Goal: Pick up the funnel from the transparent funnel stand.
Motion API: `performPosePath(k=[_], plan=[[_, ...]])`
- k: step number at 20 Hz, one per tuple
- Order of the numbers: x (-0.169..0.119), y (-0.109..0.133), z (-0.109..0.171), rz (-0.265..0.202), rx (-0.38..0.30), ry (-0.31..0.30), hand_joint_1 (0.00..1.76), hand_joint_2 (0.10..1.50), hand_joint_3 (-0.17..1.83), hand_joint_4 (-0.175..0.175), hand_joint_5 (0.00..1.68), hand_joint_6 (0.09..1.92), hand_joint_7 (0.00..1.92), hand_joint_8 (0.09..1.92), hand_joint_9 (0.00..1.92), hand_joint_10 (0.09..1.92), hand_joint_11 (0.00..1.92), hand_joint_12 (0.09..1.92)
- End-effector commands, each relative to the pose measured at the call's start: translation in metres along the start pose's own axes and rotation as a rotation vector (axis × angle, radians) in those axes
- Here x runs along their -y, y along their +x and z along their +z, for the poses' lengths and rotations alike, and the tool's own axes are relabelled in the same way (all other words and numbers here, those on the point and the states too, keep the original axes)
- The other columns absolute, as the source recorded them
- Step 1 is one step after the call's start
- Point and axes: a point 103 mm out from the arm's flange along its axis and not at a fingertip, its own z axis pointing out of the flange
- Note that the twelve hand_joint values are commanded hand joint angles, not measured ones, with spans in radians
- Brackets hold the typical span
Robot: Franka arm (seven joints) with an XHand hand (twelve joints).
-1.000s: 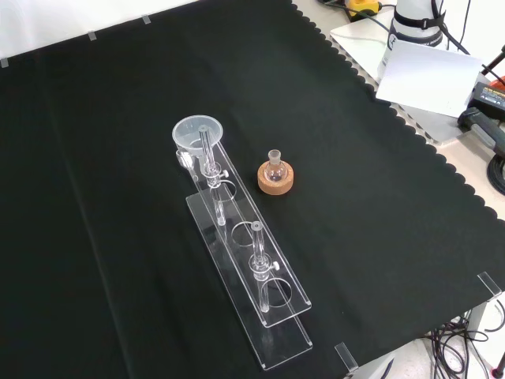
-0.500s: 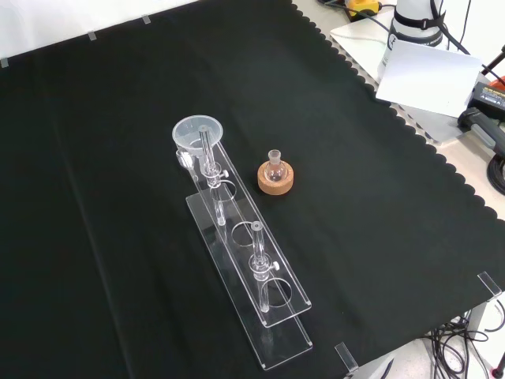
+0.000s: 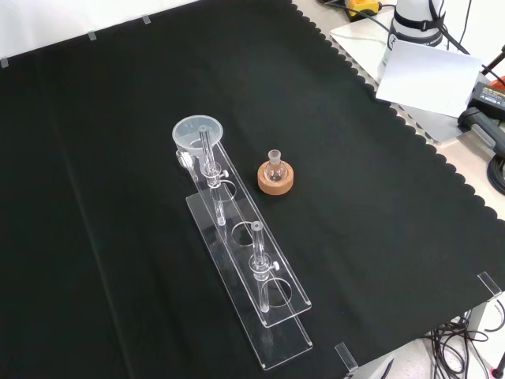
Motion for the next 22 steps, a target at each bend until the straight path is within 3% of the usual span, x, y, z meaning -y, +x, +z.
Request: performPosePath(k=[1,6,16,22], plan=[[-0.053,0.040,0.014,-0.047,0.027,0.026,0.00,1.22,0.36,0.013,0.25,0.09,0.09,0.54,0.22,0.63,0.15,1.34],[-0.088,0.054,0.031,-0.097,0.025,0.067,0.08,1.16,0.32,0.015,0.25,0.09,0.15,0.56,0.26,0.65,0.14,1.36],[-0.128,0.085,0.068,-0.203,0.045,0.149,0.29,0.98,0.26,0.004,0.24,0.09,0.16,0.60,0.31,0.67,0.14,1.38],[-0.147,0.103,0.089,-0.223,0.045,0.185,0.33,0.91,0.23,0.002,0.23,0.09,0.16,0.62,0.32,0.68,0.14,1.38]])
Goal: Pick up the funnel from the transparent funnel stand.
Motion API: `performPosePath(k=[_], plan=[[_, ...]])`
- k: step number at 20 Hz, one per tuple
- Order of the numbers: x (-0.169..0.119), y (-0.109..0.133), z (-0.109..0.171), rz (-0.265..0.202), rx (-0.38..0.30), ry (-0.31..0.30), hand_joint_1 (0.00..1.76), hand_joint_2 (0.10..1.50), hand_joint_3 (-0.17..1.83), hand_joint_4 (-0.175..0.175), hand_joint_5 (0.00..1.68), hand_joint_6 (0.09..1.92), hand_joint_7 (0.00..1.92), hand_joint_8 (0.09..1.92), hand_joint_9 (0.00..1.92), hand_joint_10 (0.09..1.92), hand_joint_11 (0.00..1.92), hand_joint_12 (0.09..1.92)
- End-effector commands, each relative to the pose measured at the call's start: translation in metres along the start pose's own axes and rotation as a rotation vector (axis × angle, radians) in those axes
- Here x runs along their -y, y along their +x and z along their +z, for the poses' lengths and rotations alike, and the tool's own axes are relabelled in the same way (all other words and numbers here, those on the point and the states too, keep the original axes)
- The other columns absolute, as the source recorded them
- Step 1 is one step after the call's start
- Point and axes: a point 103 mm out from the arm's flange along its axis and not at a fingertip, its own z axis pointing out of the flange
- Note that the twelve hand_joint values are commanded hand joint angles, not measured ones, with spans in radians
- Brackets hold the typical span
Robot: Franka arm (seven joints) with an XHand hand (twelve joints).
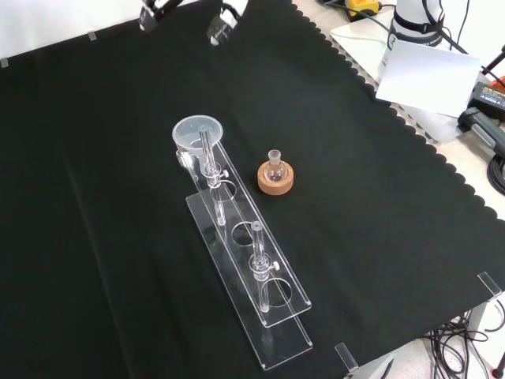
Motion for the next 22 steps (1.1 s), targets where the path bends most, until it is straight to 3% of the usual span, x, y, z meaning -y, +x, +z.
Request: performPosePath(k=[1,7,12,19,20,22], plan=[[-0.032,0.027,0.019,-0.074,0.001,0.035,0.33,0.90,0.23,0.003,0.23,0.09,0.16,0.62,0.32,0.68,0.14,1.39],[-0.046,0.041,0.029,-0.083,0.022,0.076,0.40,0.84,0.21,0.004,0.20,0.09,0.14,0.63,0.32,0.69,0.16,1.39],[-0.056,0.054,0.047,-0.085,0.029,0.142,0.49,0.80,0.20,0.018,0.17,0.09,0.09,0.64,0.30,0.70,0.22,1.45],[-0.060,0.068,0.065,-0.113,0.054,0.239,0.46,0.72,0.21,0.036,0.09,0.09,0.02,0.69,0.21,0.80,0.30,1.49],[-0.061,0.069,0.070,-0.113,0.069,0.274,0.46,0.72,0.21,0.039,0.07,0.09,0.01,0.60,0.17,0.80,0.30,1.50],[-0.061,0.070,0.075,-0.115,0.073,0.290,0.48,0.70,0.21,0.046,0.04,0.09,0.00,0.41,0.06,0.83,0.30,1.52]])
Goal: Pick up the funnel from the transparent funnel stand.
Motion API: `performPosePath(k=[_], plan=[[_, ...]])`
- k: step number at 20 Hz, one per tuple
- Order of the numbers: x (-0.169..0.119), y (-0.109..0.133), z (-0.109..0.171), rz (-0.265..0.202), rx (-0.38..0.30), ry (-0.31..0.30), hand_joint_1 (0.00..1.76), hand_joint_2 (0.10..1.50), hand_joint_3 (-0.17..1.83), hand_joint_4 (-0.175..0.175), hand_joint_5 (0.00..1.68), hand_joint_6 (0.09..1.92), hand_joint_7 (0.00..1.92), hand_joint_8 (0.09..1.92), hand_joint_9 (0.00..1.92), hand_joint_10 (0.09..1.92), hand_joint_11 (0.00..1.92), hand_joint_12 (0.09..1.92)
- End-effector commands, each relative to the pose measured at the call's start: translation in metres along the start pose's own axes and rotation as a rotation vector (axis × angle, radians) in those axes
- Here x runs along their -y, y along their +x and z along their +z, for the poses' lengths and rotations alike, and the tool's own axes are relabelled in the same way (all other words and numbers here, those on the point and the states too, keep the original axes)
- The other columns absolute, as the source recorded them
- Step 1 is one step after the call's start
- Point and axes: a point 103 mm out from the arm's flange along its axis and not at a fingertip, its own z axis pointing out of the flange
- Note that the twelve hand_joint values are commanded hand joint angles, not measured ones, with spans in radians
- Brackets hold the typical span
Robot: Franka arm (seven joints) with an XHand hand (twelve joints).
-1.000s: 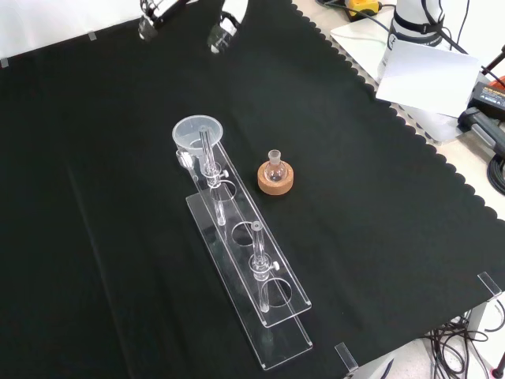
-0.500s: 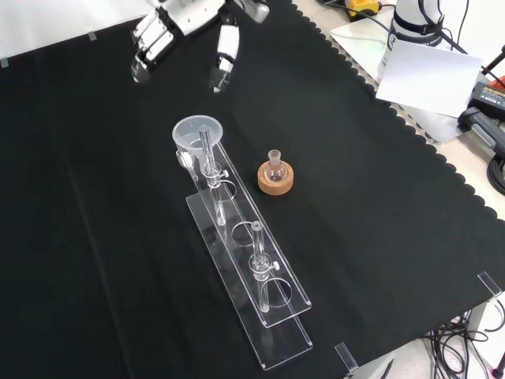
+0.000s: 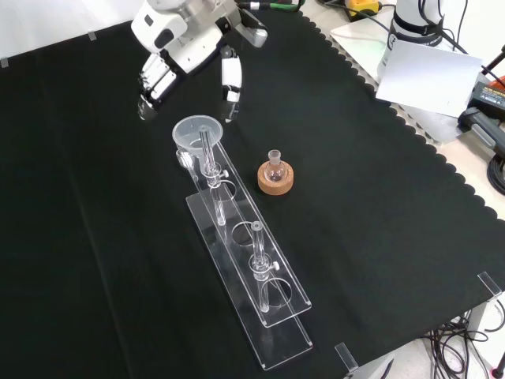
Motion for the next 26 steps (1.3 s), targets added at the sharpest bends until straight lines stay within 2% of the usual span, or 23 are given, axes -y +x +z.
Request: performPosePath(k=[1,5,6,8,12,20,23,26], plan=[[-0.004,0.007,0.015,-0.011,0.028,0.079,0.49,0.70,0.21,0.050,0.02,0.09,0.00,0.33,0.03,0.84,0.30,1.52],[-0.006,0.009,0.021,-0.032,0.045,0.081,0.53,0.68,0.21,0.070,0.00,0.09,0.00,0.16,0.00,0.80,0.32,1.54],[-0.008,0.010,0.026,-0.038,0.056,0.101,0.54,0.68,0.21,0.077,0.00,0.09,0.00,0.10,0.00,0.74,0.31,1.54],[-0.010,0.012,0.029,-0.045,0.069,0.112,0.57,0.67,0.21,0.087,0.00,0.09,0.00,0.09,0.00,0.64,0.28,1.54],[-0.012,0.013,0.035,-0.054,0.086,0.134,0.63,0.66,0.21,0.099,0.00,0.09,0.00,0.09,0.00,0.59,0.27,1.55],[-0.017,0.010,0.040,-0.065,0.100,0.112,0.69,0.66,0.25,0.091,0.03,0.09,0.04,0.09,0.00,0.77,0.28,1.56],[-0.019,0.005,0.041,-0.057,0.097,0.093,0.76,0.60,0.44,0.087,0.08,0.09,0.04,0.11,0.00,0.86,0.29,1.55],[-0.020,0.002,0.041,-0.055,0.090,0.059,0.79,0.54,0.59,0.085,0.11,0.09,0.01,0.26,0.00,0.90,0.30,1.54]])
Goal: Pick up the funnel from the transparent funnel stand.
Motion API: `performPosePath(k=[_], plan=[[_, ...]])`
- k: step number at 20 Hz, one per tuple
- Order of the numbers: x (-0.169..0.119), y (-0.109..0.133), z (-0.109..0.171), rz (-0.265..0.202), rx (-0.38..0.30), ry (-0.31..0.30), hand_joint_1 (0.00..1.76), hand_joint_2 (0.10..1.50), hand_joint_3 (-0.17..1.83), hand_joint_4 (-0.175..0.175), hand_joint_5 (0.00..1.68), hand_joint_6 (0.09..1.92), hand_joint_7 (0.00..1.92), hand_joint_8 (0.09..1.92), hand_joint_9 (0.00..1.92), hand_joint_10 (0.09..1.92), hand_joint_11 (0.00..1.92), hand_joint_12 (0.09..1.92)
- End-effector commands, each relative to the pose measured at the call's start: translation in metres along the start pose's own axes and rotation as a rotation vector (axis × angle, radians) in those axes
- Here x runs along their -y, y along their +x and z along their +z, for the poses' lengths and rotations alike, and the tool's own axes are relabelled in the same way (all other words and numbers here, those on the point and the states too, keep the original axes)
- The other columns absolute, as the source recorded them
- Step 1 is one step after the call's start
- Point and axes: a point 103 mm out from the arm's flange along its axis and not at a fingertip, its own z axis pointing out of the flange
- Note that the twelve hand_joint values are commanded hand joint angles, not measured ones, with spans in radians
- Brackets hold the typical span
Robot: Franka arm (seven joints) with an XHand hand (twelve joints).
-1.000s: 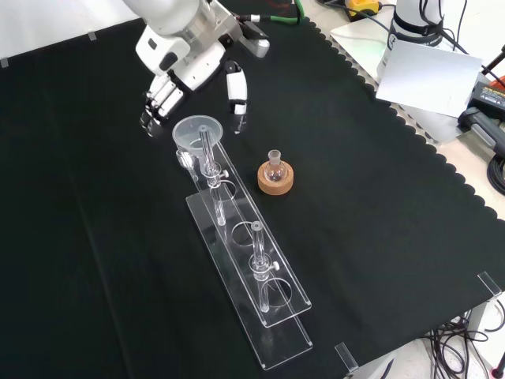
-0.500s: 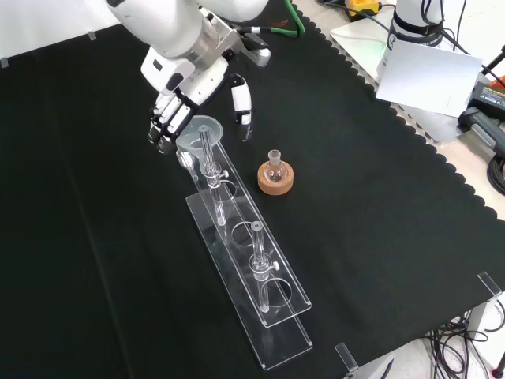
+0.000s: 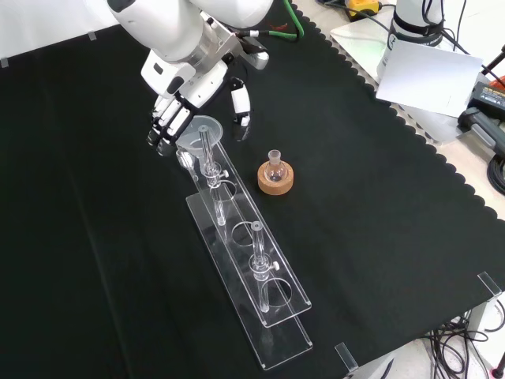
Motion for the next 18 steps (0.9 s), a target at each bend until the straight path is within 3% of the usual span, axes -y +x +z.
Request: performPosePath(k=[1,18], plan=[[-0.0022,-0.0081,0.0019,0.010,-0.008,-0.053,0.79,0.53,0.61,0.084,0.13,0.09,0.00,0.29,0.01,0.91,0.31,1.54],[-0.0088,-0.0099,0.0023,-0.005,-0.002,-0.043,0.80,0.52,0.69,0.074,0.19,0.09,0.00,0.53,0.19,0.87,0.33,1.53]])
